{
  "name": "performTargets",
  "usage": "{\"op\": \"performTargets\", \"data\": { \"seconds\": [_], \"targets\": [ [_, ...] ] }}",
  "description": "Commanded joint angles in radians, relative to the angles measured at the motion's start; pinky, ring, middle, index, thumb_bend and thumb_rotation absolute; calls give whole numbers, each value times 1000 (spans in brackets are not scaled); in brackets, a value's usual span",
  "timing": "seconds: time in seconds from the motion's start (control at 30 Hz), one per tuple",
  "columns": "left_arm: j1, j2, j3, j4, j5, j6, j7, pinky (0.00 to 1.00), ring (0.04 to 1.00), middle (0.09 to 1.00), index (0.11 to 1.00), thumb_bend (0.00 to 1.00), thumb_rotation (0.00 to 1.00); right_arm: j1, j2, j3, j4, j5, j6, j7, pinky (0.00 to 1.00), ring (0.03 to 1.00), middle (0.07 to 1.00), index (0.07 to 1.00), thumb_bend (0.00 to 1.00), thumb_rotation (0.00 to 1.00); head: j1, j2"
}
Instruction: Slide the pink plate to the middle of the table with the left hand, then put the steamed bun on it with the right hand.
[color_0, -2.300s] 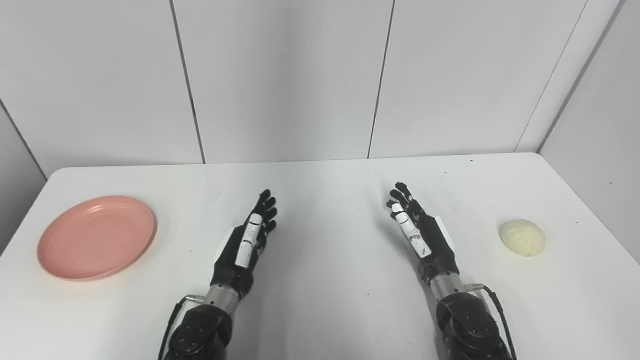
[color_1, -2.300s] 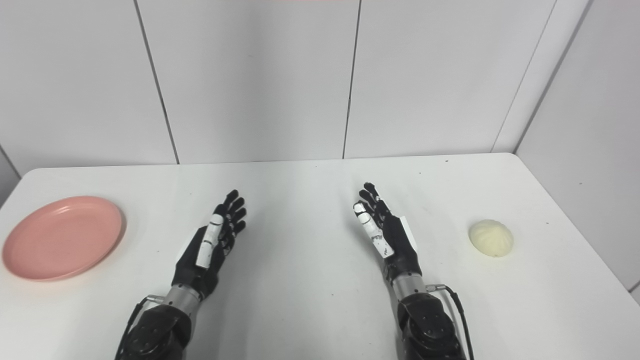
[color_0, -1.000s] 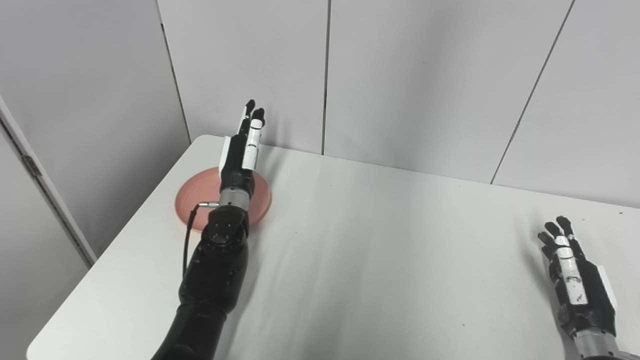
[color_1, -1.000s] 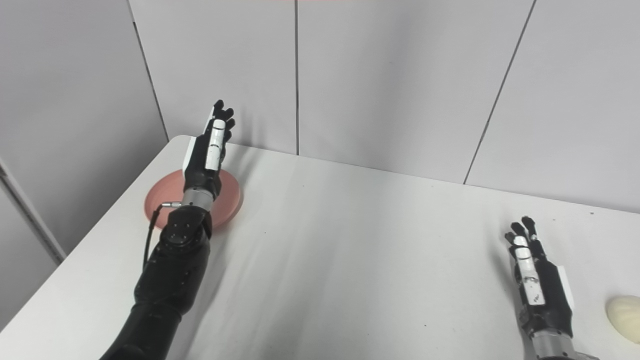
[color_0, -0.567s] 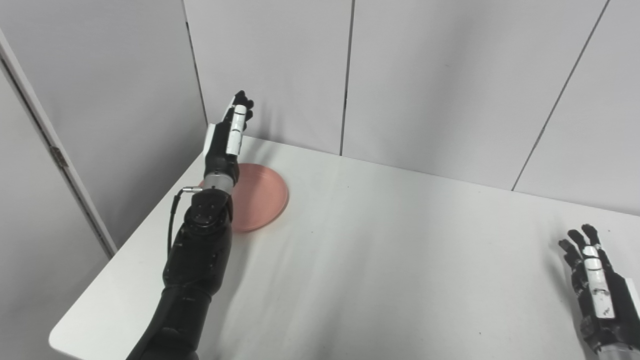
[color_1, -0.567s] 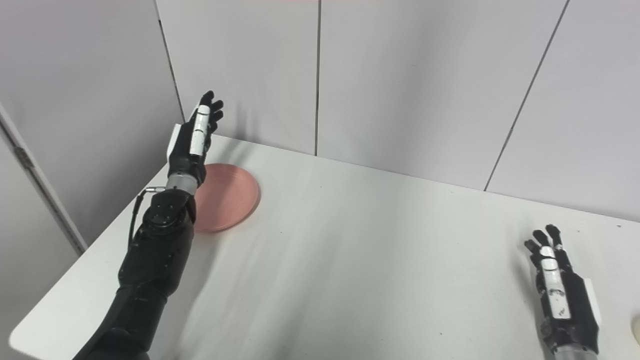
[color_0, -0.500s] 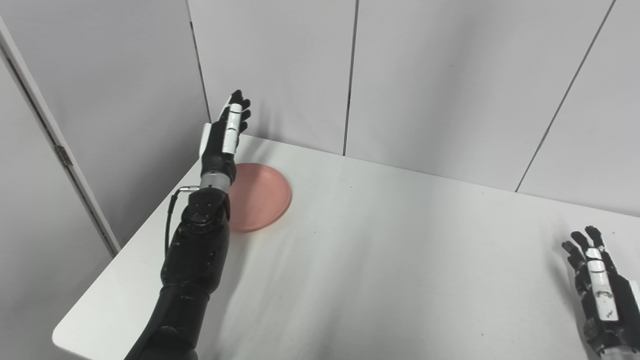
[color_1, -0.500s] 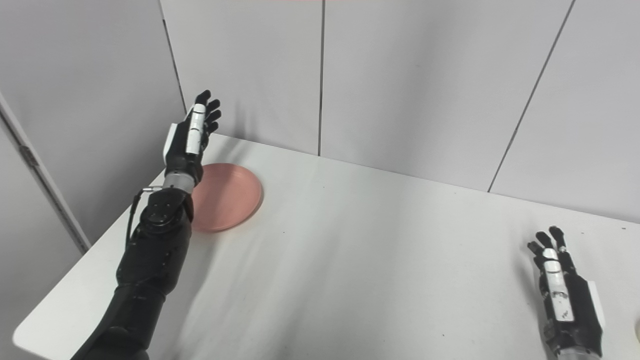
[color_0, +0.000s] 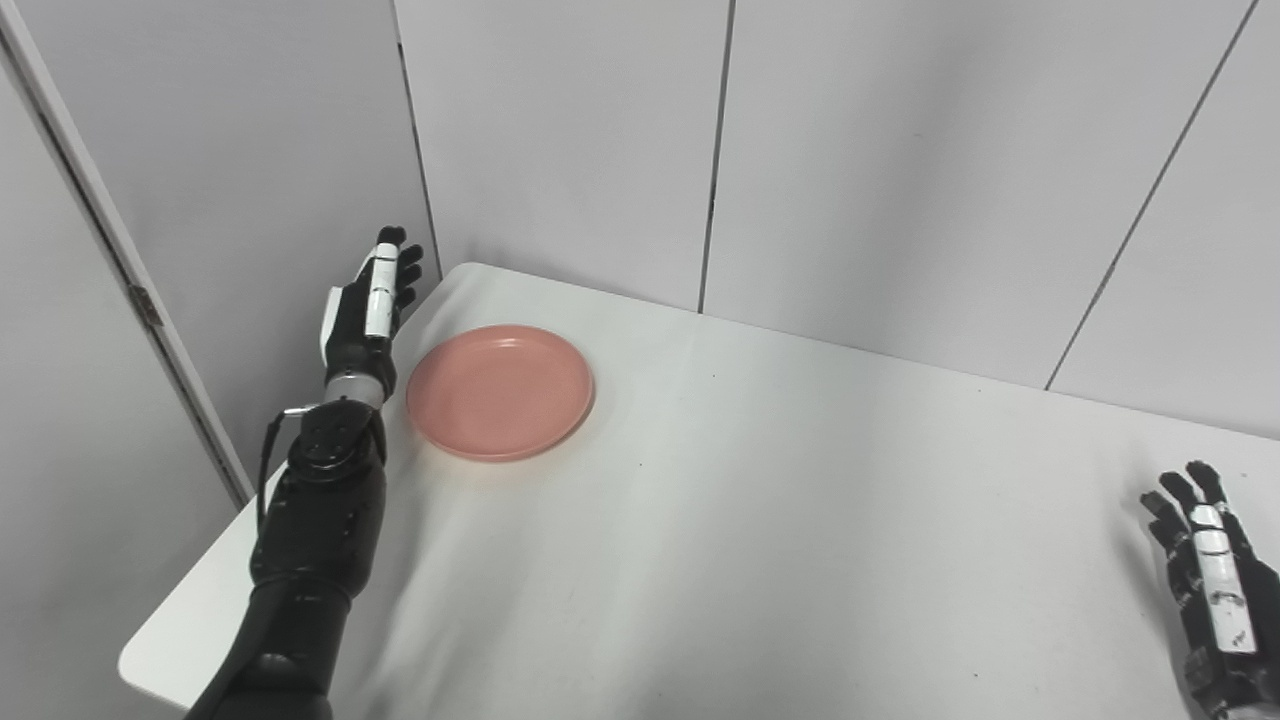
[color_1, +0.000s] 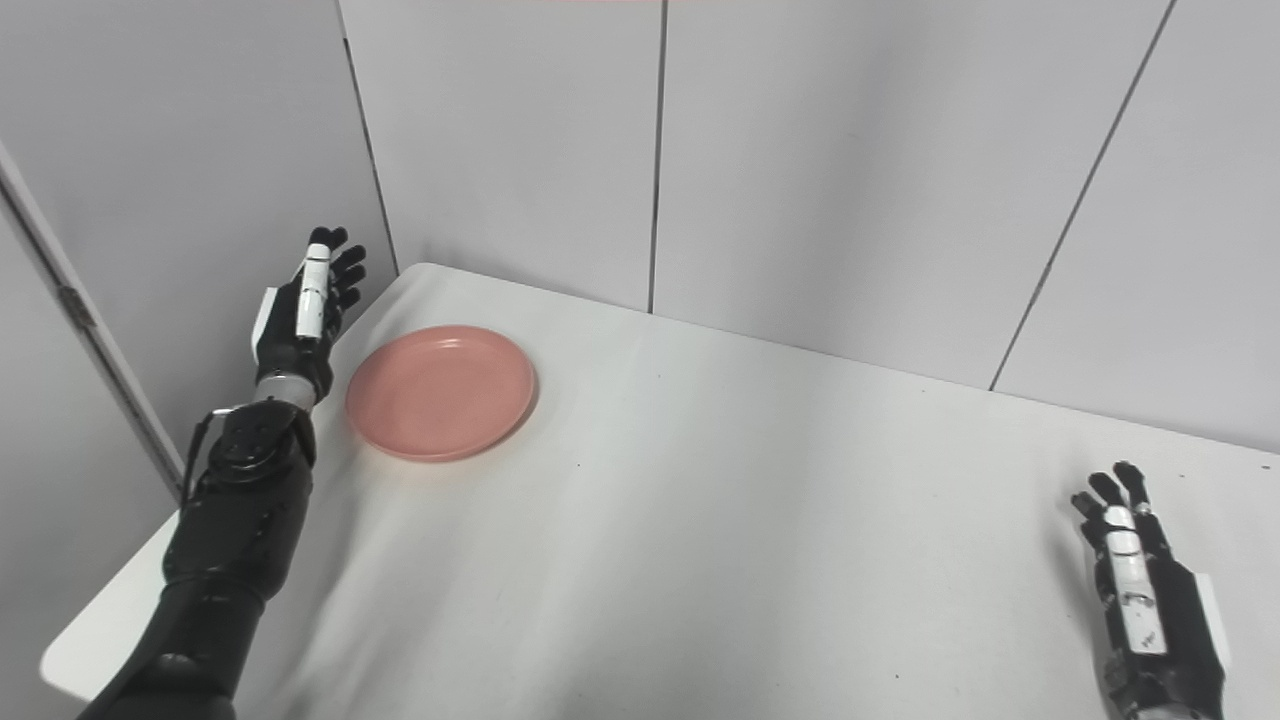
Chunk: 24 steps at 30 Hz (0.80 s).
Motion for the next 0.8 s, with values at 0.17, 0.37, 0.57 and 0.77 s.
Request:
{"op": "performTargets", "data": {
  "seconds": [0.17,0.37,0.57,0.77],
  "targets": [
    [0,88,-16,22,4,-10,-60,897,882,864,859,676,1000,15,-4,-2,4,1,-38,9,941,914,931,957,574,823,2,-2],
    [1,93,-10,83,-15,-38,-89,870,850,837,841,703,980,14,-1,-7,9,10,-44,12,906,896,909,941,555,809,3,-3],
    [9,93,-34,101,-35,-33,-159,886,861,847,841,702,982,14,-1,-7,6,12,-42,13,908,890,910,940,548,814,5,-7],
    [-7,80,-61,141,-82,-46,-282,946,916,895,882,682,1000,9,2,-13,20,22,-58,17,841,871,905,932,535,783,7,-15]
  ]
}}
